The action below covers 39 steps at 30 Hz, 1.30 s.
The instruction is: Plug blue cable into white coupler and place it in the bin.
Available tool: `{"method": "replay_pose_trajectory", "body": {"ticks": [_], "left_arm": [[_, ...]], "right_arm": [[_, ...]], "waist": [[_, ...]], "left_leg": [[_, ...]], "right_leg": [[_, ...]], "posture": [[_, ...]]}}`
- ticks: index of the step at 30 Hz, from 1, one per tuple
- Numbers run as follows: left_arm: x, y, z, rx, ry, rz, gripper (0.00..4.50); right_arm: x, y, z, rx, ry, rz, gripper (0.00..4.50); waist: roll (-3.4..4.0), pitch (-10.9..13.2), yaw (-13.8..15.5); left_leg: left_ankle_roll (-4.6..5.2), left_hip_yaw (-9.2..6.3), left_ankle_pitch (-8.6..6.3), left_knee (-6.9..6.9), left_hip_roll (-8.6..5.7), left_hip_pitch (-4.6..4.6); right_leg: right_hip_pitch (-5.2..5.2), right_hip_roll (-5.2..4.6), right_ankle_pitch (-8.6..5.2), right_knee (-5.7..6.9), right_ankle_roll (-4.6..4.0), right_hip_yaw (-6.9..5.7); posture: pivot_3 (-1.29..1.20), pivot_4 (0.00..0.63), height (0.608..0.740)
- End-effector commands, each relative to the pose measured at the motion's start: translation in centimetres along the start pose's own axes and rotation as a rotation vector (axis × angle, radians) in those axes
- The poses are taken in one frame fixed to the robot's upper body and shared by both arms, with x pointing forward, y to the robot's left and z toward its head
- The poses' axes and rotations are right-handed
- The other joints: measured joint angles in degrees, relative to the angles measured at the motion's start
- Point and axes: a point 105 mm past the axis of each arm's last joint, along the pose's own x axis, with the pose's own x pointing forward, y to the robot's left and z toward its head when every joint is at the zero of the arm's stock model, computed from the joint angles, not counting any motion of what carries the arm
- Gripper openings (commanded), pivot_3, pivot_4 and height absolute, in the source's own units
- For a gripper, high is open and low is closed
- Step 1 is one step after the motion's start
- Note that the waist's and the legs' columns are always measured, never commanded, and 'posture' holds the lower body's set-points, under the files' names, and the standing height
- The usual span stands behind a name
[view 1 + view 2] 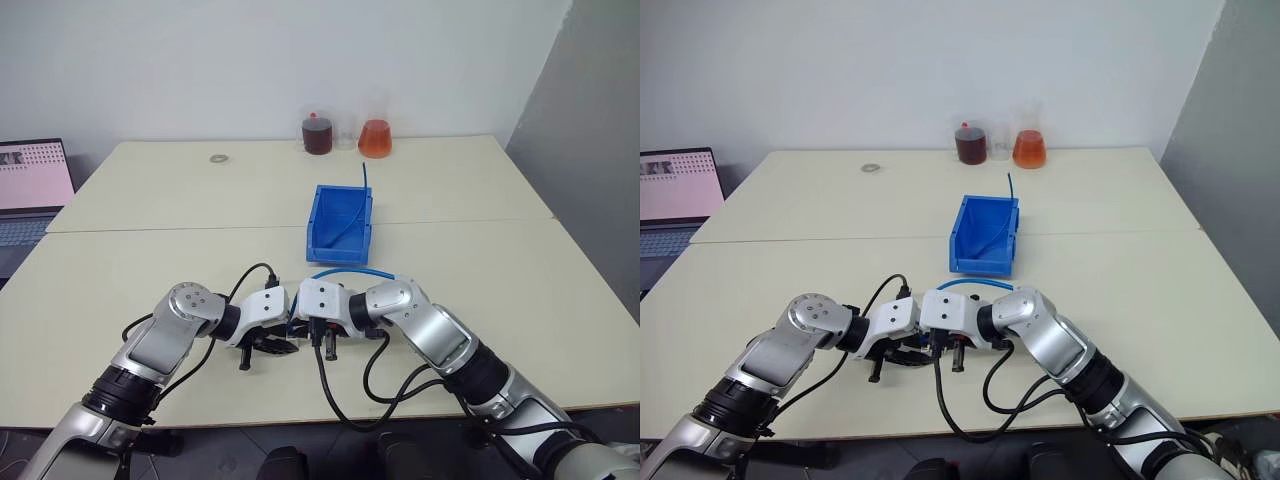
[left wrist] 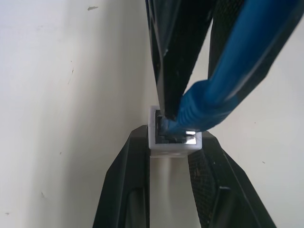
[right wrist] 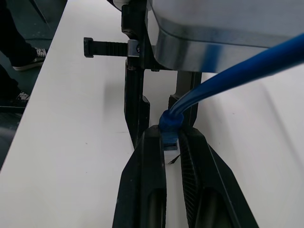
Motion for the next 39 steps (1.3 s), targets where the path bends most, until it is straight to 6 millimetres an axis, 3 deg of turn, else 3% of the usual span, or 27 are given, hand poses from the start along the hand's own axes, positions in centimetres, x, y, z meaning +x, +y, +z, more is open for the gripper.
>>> {"method": "replay_pose_trajectory", "body": {"ticks": [1,9,17,25,27,31,34,39], "left_arm": [[0.2,0.2,2.0,0.062,-0.070,-0.001,0.78],[-0.2,0.4,2.3,0.070,-0.090,0.015,0.78],[-0.4,0.2,2.5,0.061,-0.117,0.011,0.78],[-1.0,0.5,2.9,0.068,-0.185,0.090,0.78],[-1.1,0.2,3.1,0.047,-0.209,0.087,1.49],[-1.7,-0.2,3.0,0.018,-0.236,0.115,2.37],[-2.4,-0.2,2.4,0.008,-0.227,0.163,3.02],[-4.5,-1.1,1.8,-0.042,-0.259,0.210,4.11]], "right_arm": [[2.5,3.9,-3.2,0.202,0.076,0.191,0.14],[0.0,2.3,-2.5,0.241,0.009,0.095,0.14],[-0.5,3.5,-3.2,0.228,0.029,0.090,0.14],[-1.4,2.0,-1.3,0.247,-0.061,0.033,0.14],[-1.7,1.7,-1.2,0.244,-0.068,0.018,0.14],[-2.3,1.0,-0.6,0.245,-0.105,-0.025,0.13],[-3.0,0.3,-0.1,0.247,-0.137,-0.068,0.13],[-5.1,-1.6,1.3,0.260,-0.209,-0.173,0.13]], "waist": [[-0.01,0.0,0.0],[-0.23,0.4,0.4],[-0.43,0.9,1.2],[-0.59,1.6,1.4],[-0.63,1.8,1.4],[-0.86,2.0,1.3],[-0.87,2.0,1.1],[-0.97,2.3,1.2]], "left_leg": [[0.00,-0.01,0.00,0.00,0.00,0.00],[-0.03,-0.04,-0.01,0.00,-0.01,-0.25],[-0.18,-0.03,-0.18,0.00,-0.05,-0.43],[-0.18,-0.05,-0.24,0.00,-0.01,-0.46],[-0.18,-0.07,-0.24,0.00,0.00,-0.49],[-0.18,-0.10,-0.24,0.01,0.05,-0.62],[-0.18,-0.07,-0.24,0.06,0.05,-1.31],[-0.19,-0.20,-0.23,0.09,0.11,-1.71]], "right_leg": [[0.00,0.00,-0.02,0.00,-0.04,0.00],[-0.10,-0.04,-0.02,-0.05,0.06,-0.07],[-0.13,-0.40,-0.19,-0.17,0.65,-0.07],[-0.12,-0.44,-0.20,-0.29,0.67,-0.07],[-0.12,-0.46,-0.20,-0.29,0.67,-0.11],[-0.23,-0.45,-0.20,-0.29,0.67,-0.13],[-1.03,-0.45,-0.19,-0.09,0.67,-0.08],[-1.37,-0.47,-0.18,-0.04,0.65,-0.18]], "posture": [[0.00,0.150,0.740],[0.00,0.150,0.740],[0.00,0.150,0.740],[0.00,0.150,0.740],[0.00,0.150,0.740],[0.00,0.150,0.740],[0.00,0.150,0.740],[0.00,0.150,0.740]]}}
